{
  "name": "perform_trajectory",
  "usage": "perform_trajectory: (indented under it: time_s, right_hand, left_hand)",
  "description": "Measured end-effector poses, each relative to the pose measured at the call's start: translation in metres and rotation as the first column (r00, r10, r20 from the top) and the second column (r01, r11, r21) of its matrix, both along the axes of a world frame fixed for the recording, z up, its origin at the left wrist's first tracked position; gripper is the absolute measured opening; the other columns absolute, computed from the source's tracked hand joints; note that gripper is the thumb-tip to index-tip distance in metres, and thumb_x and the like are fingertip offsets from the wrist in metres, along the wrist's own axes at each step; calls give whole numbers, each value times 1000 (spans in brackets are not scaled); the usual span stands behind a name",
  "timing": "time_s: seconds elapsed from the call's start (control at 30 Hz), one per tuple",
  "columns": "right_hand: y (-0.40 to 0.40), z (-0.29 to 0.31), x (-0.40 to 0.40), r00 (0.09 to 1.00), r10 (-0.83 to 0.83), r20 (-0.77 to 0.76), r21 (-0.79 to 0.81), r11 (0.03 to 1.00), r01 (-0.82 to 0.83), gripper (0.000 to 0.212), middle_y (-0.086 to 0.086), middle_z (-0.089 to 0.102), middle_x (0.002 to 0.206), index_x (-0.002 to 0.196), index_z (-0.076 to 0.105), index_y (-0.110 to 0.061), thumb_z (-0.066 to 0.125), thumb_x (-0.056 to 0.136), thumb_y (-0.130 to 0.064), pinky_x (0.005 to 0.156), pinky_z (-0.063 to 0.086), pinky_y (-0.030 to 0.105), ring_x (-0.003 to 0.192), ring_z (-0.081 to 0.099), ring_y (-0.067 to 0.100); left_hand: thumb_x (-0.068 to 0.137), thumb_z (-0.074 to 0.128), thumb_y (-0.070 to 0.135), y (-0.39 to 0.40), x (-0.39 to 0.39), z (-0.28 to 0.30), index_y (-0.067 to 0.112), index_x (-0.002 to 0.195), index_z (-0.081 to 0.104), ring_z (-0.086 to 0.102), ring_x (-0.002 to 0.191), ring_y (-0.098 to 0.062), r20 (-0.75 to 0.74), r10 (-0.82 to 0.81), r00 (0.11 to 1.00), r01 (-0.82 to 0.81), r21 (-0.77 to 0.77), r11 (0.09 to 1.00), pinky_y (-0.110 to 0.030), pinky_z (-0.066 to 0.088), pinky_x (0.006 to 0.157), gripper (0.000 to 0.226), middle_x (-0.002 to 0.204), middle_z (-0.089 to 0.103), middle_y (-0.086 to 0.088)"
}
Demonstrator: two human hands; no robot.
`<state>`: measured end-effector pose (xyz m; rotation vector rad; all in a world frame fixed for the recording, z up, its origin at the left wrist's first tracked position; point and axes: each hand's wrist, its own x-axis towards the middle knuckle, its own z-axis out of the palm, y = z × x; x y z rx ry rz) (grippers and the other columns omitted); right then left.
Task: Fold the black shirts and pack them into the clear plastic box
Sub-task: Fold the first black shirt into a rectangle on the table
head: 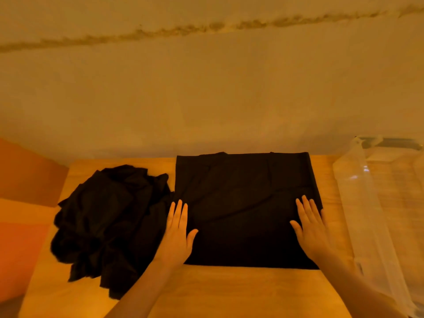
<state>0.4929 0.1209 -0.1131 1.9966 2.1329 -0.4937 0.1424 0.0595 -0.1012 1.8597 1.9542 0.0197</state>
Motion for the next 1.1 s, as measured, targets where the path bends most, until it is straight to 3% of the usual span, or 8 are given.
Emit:
perform_trajectory:
  time_s: [0.13,0.37,0.47,0.57,0.67,0.8,0.93,1.1]
  right_hand:
    - [-4,-3,4,1000,7,-14,-6,1000,-8,75,-6,-11,150,141,-7,-22,-8,77,-61,115,-4,35,140,-13,12]
    - [-3,5,0,998,-29,-55,8,1000,29,67,-2,-4,155,143,-4,-19,9,91,-60,117,-1,36,140,-12,12]
    - [15,29,-15,982,-78,-172,114,989,99,60,4,12,156,147,15,-13,33,96,-39,117,6,36,143,3,14]
    - [60,54,-24,953,-144,-268,231,950,208,54,7,27,152,144,28,-9,43,97,-30,114,12,32,141,22,20]
    - [116,53,-13,909,-195,-368,164,949,270,50,8,43,142,139,39,-12,47,94,-33,108,33,42,130,40,27]
    - [167,31,6,933,-275,-232,2,959,283,46,16,60,114,118,52,-7,50,90,-43,94,41,48,109,52,34]
    - [185,27,8,838,-416,-352,-74,905,418,45,18,60,120,124,54,-2,59,89,-30,97,40,42,114,53,35]
    - [187,27,11,690,-521,-503,-120,832,541,25,14,65,108,107,66,-2,61,88,-18,81,40,28,101,57,28]
  left_hand:
    - [77,1,69,-20,-18,-1,16,141,-10,-33,134,-1,61,-11,998,12,-21,1000,-13,-21,106,84,152,-17,4]
    - [75,-13,75,-34,-36,0,14,143,-8,-20,140,-10,22,46,999,-46,-7,999,-28,-2,117,92,152,-14,2]
    - [88,7,63,-11,-11,18,10,147,13,4,143,-15,81,125,989,-133,101,986,-28,13,115,80,156,9,-4]
    - [96,40,39,46,9,32,11,145,25,18,142,-17,262,142,954,-199,204,959,-29,18,114,58,152,25,-6]
    - [95,47,34,112,-2,26,11,144,28,23,140,-21,334,211,919,-280,173,944,-36,21,115,58,150,30,-9]
    - [92,47,46,170,-32,13,7,137,39,29,135,-28,55,249,967,-247,-35,968,-40,24,112,61,143,39,-13]
    - [88,61,32,186,-40,13,11,129,52,45,124,-26,244,396,885,-375,-131,918,-36,39,100,47,133,52,-10]
    - [84,66,19,183,-41,15,12,121,61,52,115,-23,361,446,819,-445,-90,891,-23,41,88,37,125,58,-8]
